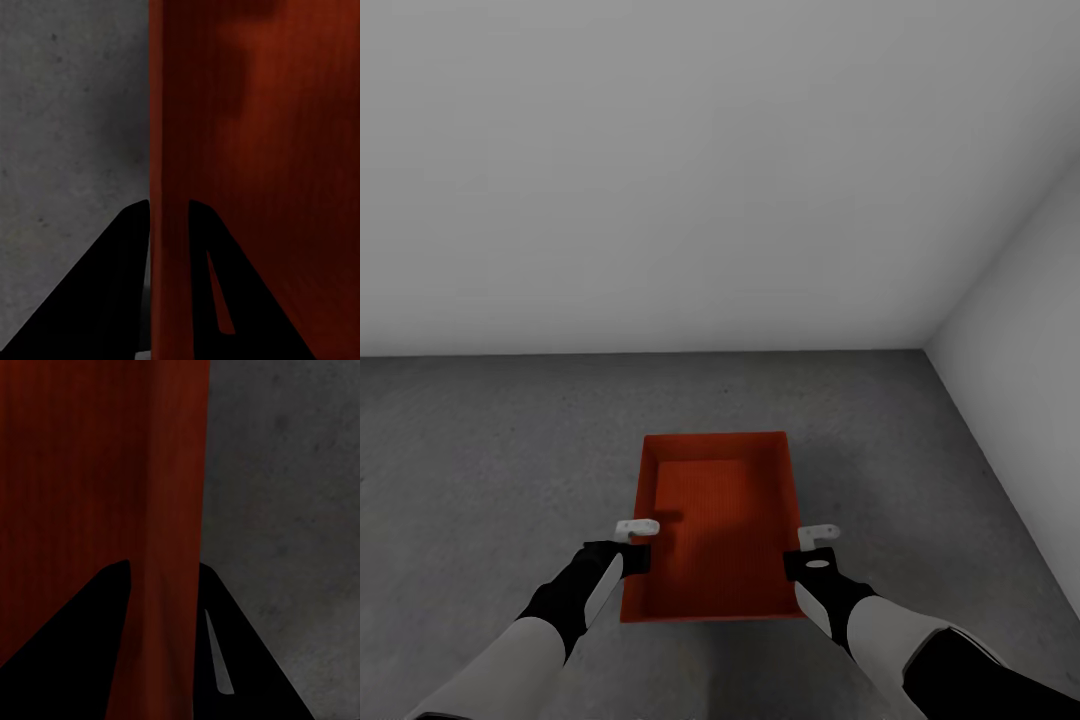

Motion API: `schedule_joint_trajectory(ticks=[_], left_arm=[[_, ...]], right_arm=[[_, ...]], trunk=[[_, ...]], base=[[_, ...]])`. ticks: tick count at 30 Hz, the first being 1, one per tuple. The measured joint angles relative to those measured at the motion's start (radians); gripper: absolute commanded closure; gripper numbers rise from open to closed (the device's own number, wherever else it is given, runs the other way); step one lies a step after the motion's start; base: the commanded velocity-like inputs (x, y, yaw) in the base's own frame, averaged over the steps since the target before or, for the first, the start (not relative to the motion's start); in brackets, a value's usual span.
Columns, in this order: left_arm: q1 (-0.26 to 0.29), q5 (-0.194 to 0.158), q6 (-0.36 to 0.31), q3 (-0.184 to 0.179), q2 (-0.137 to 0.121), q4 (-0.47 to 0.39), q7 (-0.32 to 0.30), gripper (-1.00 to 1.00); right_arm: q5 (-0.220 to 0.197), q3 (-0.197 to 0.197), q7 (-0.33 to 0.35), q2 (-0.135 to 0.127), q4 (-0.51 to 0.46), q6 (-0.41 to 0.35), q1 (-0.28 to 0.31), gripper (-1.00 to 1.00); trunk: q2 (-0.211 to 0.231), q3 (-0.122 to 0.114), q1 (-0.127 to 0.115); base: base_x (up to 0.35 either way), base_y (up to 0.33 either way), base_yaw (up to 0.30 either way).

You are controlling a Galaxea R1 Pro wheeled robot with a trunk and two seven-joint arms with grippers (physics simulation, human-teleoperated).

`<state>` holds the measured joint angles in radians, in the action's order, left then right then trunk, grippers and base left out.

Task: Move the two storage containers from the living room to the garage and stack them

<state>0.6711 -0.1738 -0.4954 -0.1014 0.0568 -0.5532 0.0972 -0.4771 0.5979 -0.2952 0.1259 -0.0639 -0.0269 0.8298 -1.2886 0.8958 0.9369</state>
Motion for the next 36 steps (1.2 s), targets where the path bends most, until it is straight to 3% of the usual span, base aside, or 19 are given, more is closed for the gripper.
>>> schedule_joint_trajectory(ticks=[17,36], left_arm=[[0.000,-0.001,0.006,0.000,0.000,0.000,0.000,1.00],[0.000,0.000,0.004,0.000,0.000,0.000,0.000,1.00]], right_arm=[[0.000,0.002,0.000,-0.001,-0.003,0.003,0.000,1.00],[0.000,0.002,0.000,-0.001,-0.004,0.000,0.000,1.00]], trunk=[[0.000,0.024,0.000],[0.000,0.026,0.000]], base=[[0.000,0.000,0.000],[0.000,0.000,0.000]])
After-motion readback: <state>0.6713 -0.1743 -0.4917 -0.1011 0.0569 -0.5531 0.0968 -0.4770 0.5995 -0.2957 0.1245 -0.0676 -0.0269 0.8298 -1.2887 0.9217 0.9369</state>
